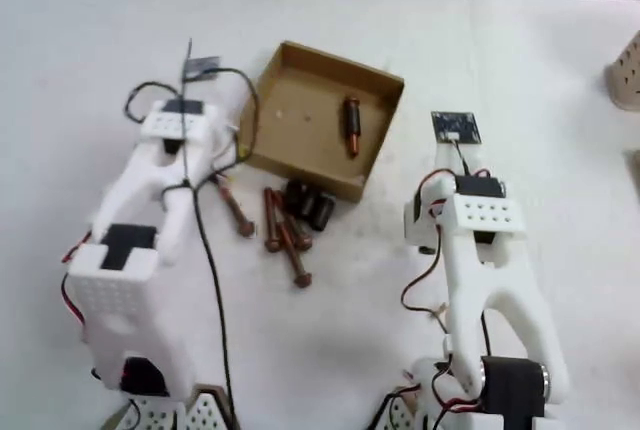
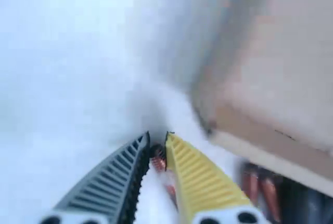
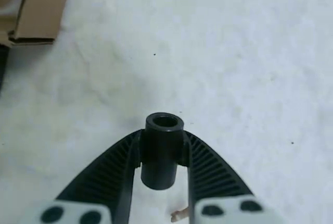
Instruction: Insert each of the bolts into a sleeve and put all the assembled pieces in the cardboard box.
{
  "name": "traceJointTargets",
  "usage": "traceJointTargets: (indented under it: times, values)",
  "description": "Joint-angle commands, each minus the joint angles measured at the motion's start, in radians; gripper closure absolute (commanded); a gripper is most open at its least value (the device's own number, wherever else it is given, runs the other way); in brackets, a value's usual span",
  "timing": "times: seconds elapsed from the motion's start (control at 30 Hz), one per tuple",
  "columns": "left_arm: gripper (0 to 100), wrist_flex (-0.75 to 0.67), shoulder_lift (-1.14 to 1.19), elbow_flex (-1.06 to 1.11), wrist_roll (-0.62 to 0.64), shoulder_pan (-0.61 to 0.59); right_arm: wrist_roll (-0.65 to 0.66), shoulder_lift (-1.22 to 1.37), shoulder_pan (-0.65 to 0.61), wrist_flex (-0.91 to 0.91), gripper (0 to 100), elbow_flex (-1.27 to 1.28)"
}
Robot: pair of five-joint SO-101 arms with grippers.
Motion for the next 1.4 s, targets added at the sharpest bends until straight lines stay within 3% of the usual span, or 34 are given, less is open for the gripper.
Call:
traceJointTargets:
  times: [0.0,0.13,0.3,0.57,0.9,1.13,1.37]
  values:
    - [98,0.026,-0.008,-0.043,0.061,-0.142,0.012,-0.039,0.007,-0.012,98.1,-0.005]
    - [98,0.037,-0.008,-0.043,0.046,-0.271,0.014,-0.039,0.007,-0.012,98.1,-0.005]
    - [97,0.043,-0.008,-0.041,-0.109,-0.377,0.084,-0.041,0.004,-0.013,98.1,0.008]
    - [81,0.08,-0.018,-0.052,-0.233,-0.449,0.089,-0.042,0.004,-0.013,98.1,0.011]
    - [88,0.196,-0.334,-0.041,-0.669,-0.424,0.094,-0.041,0.004,-0.013,98.1,0.011]
    - [95,0.399,-0.395,-0.035,-0.907,-0.332,0.094,-0.047,0.007,-0.013,98.1,0.011]
    - [97,0.494,-0.404,0.219,-1.183,-0.186,0.094,-0.047,0.007,-0.013,98.1,0.011]
